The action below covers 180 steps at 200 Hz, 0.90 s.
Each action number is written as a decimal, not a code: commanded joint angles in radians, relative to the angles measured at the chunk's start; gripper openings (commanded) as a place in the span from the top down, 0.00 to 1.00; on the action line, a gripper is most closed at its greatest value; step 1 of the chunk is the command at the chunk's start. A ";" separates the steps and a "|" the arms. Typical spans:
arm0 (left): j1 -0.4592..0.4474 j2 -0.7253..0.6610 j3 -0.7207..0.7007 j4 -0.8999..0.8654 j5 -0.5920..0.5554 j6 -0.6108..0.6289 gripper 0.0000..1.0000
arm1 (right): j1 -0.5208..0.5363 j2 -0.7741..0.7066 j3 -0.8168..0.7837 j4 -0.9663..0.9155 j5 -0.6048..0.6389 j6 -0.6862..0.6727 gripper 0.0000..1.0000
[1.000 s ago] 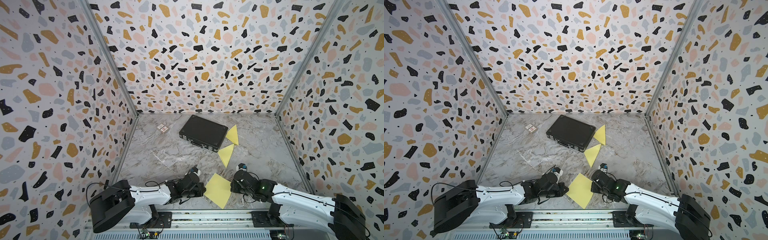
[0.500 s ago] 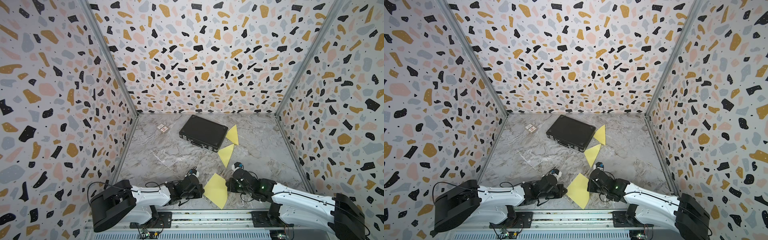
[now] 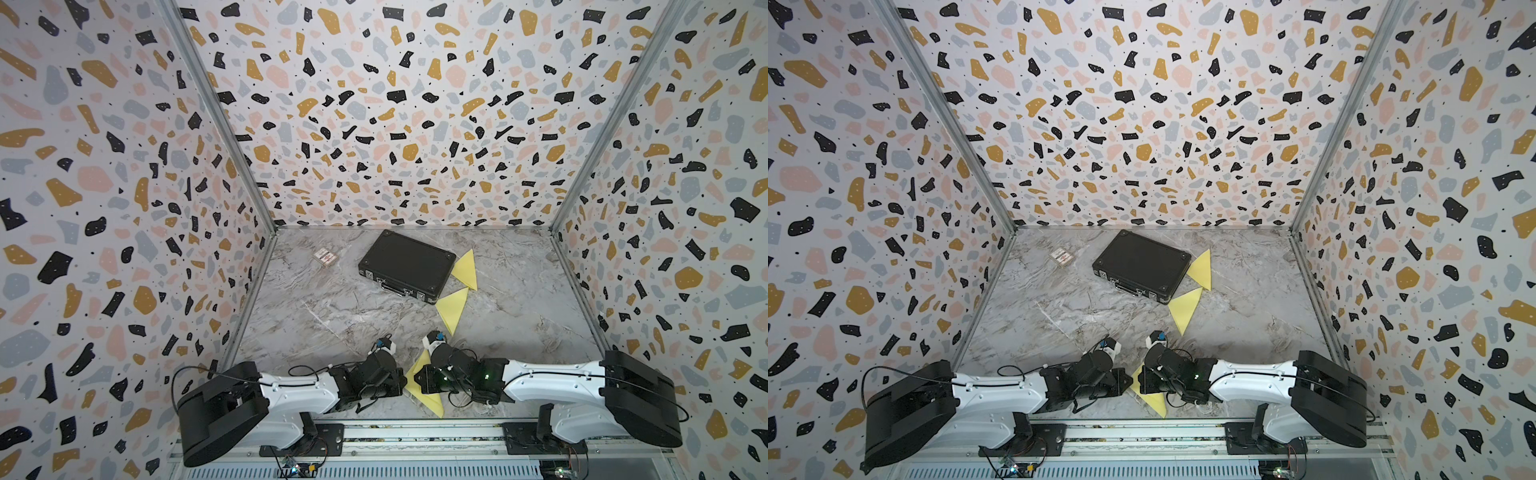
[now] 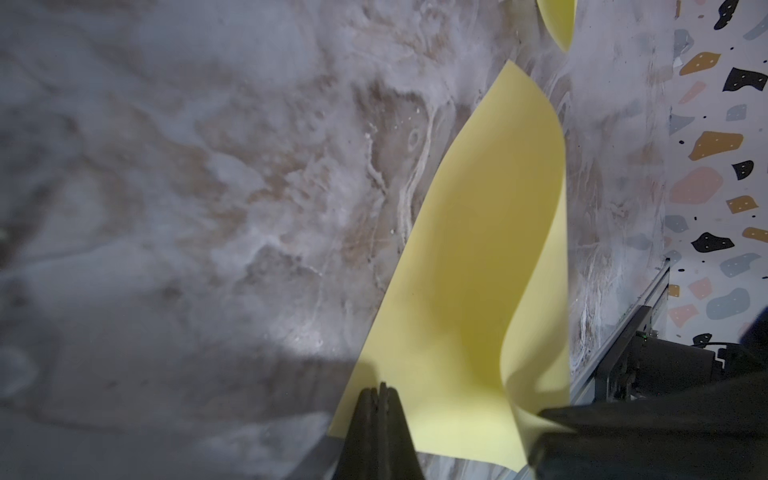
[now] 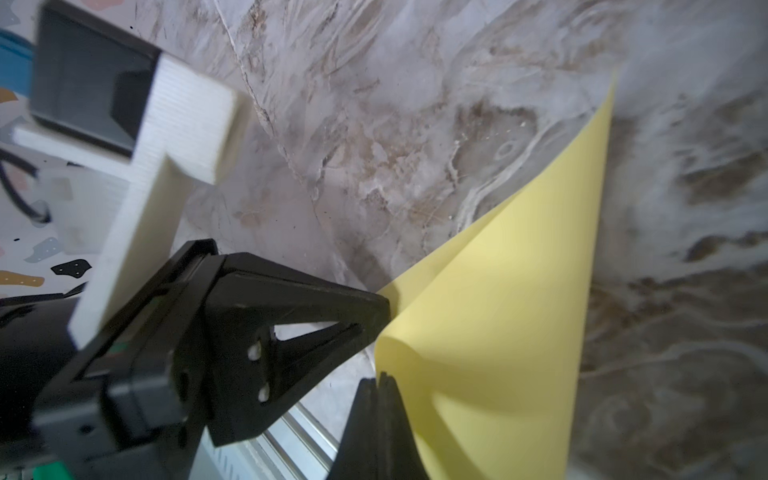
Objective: Fold the square paper diagonally
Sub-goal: Fold the paper at the center of the board.
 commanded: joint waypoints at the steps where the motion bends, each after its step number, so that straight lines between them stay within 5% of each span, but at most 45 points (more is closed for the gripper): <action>1: -0.003 0.008 -0.037 -0.110 -0.036 -0.006 1.00 | 0.005 0.027 0.008 0.077 -0.002 0.032 1.00; 180: -0.011 0.013 -0.046 -0.109 -0.045 -0.018 1.00 | 0.006 0.155 0.015 0.134 -0.013 0.054 1.00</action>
